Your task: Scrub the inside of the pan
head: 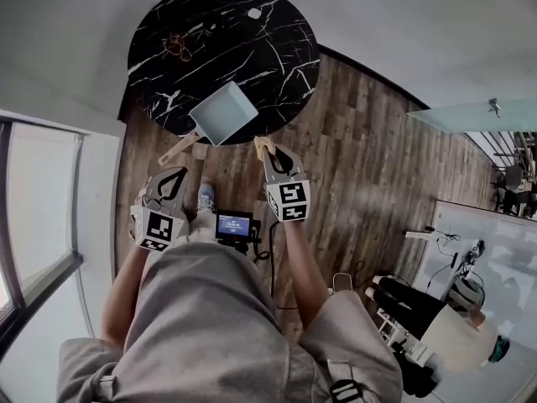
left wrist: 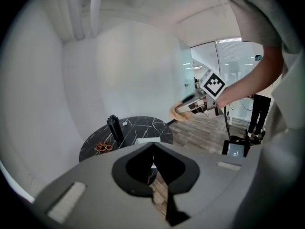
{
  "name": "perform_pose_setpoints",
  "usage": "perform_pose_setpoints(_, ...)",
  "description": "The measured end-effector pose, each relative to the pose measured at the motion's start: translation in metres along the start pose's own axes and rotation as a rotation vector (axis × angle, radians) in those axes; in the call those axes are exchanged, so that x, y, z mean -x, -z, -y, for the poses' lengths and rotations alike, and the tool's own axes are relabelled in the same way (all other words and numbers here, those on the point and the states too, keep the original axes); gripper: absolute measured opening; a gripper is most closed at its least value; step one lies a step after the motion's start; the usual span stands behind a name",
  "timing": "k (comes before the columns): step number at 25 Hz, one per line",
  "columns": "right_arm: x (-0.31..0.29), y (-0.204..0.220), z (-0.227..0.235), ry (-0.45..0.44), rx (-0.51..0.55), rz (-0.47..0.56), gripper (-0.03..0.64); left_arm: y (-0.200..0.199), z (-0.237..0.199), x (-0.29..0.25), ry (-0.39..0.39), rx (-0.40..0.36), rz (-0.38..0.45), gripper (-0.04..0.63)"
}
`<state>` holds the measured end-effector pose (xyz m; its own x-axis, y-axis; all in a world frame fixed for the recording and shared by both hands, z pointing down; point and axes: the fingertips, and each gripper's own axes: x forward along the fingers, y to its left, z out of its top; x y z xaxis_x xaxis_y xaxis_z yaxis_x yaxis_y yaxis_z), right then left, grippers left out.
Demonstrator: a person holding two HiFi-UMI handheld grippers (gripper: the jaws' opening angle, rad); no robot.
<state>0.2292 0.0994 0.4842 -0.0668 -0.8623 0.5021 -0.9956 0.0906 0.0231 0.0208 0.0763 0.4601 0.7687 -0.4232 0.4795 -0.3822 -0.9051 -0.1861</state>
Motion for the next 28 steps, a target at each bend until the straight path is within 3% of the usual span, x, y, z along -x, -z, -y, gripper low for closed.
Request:
perform_pose_setpoints(4,-0.05,-0.011,0.024,-0.016,0.092,-0.082,0.051,0.004,-0.016,-0.017,0.011,0.011,-0.03,0.0)
perform_pose_setpoints(6,-0.078,-0.015,0.027,-0.025,0.195,-0.122,0.051,0.012,-0.029,-0.022,0.017,0.01,-0.042,0.0)
perform_pose_setpoints(11,-0.136,-0.013,0.038,-0.057,0.558,-0.231,0.051,0.042,-0.055,-0.053,0.067,-0.027,-0.106,0.002)
perform_pose_setpoints(15,-0.17,0.014,0.017,-0.238,0.972,-0.355,0.051,0.083,-0.066,-0.077,0.148,-0.007,-0.237,0.038)
perform_pose_setpoints(19,-0.204,0.045,0.02,-0.302,1.187,-0.462,0.051,0.12,-0.072,-0.103,0.212,-0.004,-0.294,0.059)
perform_pose_setpoints(25,-0.224,0.092,0.016,-0.393,1.304,-0.569,0.051,0.157,-0.064,-0.12,0.261,0.006,-0.37,0.095)
perform_pose_setpoints(28,-0.231,0.111,0.018,-0.447,1.294,-0.631,0.052,0.168,-0.065,-0.126,0.268,0.02,-0.388,0.099)
